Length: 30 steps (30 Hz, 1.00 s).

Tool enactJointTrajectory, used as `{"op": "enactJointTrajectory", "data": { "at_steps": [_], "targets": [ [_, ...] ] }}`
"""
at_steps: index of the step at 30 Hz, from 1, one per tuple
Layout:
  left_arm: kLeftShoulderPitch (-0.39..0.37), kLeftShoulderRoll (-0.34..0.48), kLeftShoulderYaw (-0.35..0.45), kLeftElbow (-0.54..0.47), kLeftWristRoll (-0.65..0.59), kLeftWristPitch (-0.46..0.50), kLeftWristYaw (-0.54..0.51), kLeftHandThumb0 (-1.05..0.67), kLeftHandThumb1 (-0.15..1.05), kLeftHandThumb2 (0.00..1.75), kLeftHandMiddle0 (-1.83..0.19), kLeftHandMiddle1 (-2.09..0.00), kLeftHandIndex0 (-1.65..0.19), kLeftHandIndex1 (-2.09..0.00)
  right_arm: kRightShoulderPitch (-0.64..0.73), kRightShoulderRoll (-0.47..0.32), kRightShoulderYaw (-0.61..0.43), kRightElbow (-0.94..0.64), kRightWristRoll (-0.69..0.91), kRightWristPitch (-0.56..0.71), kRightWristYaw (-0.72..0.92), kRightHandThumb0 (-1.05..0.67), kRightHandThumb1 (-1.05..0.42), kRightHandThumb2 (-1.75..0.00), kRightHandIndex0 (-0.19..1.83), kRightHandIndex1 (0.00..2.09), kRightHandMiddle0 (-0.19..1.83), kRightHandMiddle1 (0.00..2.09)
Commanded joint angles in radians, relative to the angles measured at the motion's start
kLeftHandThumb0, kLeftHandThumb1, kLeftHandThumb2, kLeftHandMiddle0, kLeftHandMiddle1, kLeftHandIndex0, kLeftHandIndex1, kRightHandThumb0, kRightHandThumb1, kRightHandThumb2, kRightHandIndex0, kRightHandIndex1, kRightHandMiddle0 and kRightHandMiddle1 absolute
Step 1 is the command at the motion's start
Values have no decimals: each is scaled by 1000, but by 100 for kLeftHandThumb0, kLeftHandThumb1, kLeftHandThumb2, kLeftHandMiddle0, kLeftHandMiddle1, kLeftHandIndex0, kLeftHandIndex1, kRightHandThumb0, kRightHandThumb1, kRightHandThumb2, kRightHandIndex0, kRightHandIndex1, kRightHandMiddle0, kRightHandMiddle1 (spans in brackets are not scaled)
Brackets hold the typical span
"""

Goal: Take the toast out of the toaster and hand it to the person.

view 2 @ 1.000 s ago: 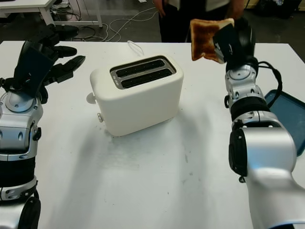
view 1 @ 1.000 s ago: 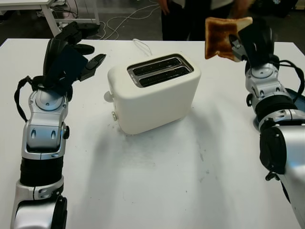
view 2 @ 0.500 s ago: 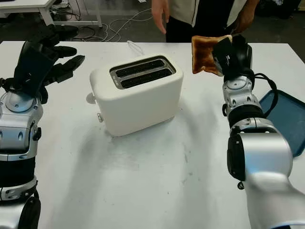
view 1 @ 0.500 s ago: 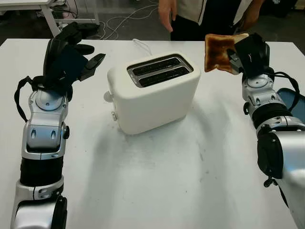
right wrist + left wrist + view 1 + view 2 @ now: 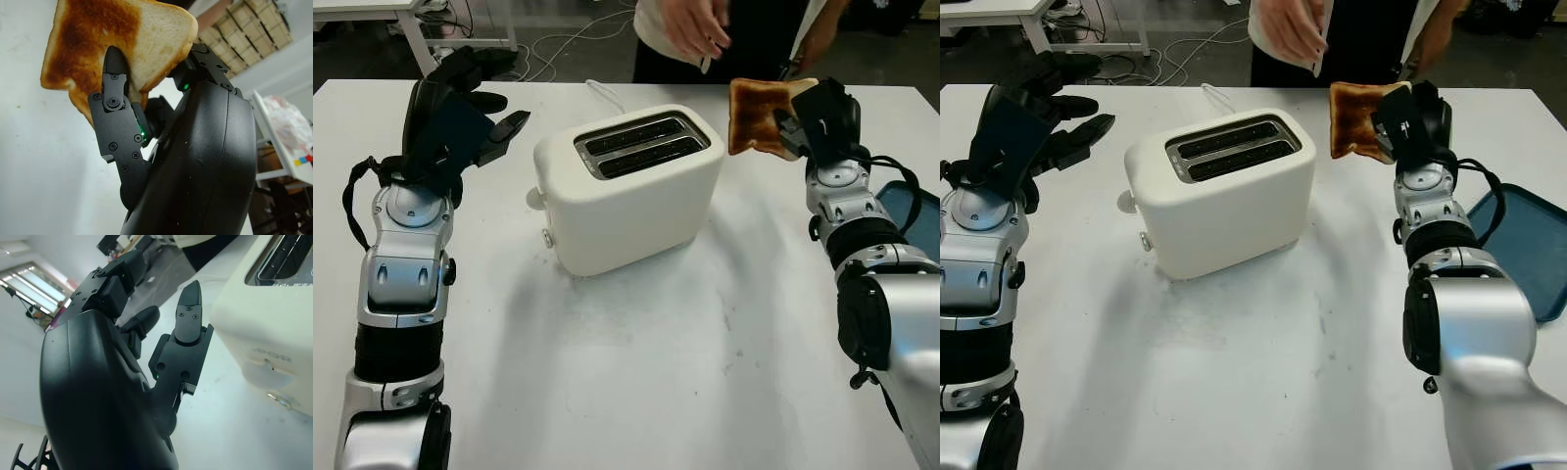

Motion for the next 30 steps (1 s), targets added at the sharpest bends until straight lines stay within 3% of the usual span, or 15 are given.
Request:
{"op": "enactJointTrajectory", "data": {
  "at_steps": [1, 30],
  "targets": [
    [13, 6, -1, -10, 8, 2, 2, -19, 84, 24, -29, -88, -46, -43, 10, 2, -1, 2, 3, -21, 2, -27, -92, -38, 86, 175, 55, 175],
    [12, 2, -2, -15, 9, 6, 6, -17, 85, 20, -29, -88, -48, -40, 8, 1, 16, 1, -4, -33, 12, -26, -92, -38, 89, 175, 58, 175]
  ]
}}
